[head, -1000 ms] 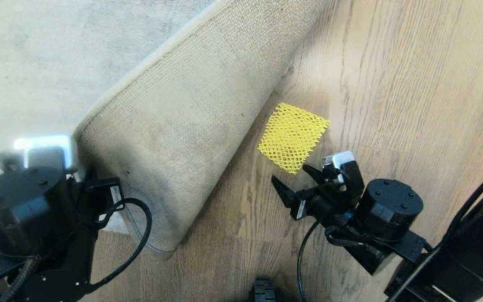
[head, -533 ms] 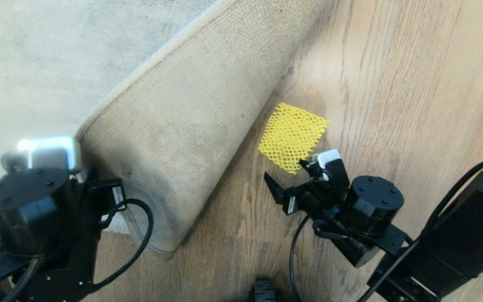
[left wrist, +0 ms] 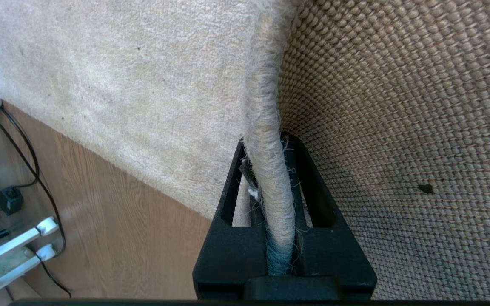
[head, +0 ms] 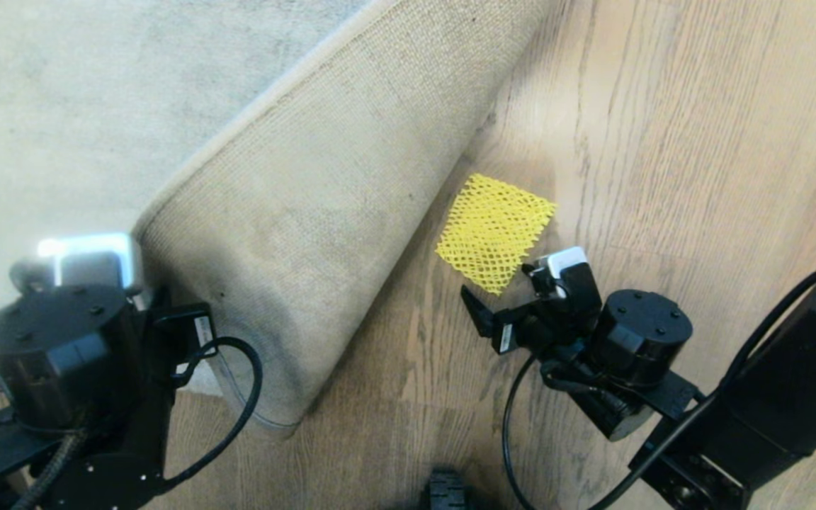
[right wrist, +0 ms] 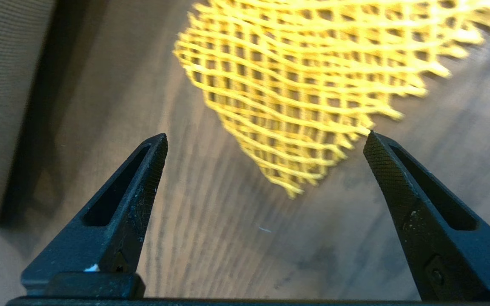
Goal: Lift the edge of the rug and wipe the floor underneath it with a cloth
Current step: Pick up the foam protection net
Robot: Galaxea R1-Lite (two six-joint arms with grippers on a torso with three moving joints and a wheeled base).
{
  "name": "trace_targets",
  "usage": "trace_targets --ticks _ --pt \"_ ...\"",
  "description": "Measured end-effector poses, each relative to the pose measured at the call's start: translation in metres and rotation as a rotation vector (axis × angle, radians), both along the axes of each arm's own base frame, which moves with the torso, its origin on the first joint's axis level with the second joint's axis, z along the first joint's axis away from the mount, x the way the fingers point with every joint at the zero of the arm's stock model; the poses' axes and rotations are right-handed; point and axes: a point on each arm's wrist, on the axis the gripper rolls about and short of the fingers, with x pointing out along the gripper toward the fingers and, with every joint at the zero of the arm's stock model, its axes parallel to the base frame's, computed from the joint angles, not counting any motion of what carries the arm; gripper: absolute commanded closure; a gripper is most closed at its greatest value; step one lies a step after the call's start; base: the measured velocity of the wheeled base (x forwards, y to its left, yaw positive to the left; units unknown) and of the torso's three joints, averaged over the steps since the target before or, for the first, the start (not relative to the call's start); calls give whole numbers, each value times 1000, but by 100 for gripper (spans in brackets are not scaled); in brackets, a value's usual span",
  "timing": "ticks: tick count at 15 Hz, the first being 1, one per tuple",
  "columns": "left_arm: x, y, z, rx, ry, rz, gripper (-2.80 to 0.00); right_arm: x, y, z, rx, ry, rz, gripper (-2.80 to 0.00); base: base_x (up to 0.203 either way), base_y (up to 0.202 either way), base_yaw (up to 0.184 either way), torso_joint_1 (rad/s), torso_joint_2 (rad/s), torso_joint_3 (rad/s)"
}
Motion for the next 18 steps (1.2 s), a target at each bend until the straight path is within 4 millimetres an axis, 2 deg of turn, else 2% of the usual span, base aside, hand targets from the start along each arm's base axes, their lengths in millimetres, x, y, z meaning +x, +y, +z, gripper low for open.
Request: trace_targets --ticks 5,10,18 --pt "2 -2 -4 -9 5 2 0 3 0 -1 25 9 -1 -280 0 0 0 0 0 0" --pt "3 -2 -5 -6 9 1 0 12 10 1 81 2 10 -280 0 0 0 0 0 0" --pt "6 -4 -10 -18 14 5 0 17 14 -7 74 14 11 -280 0 0 0 0 0 0"
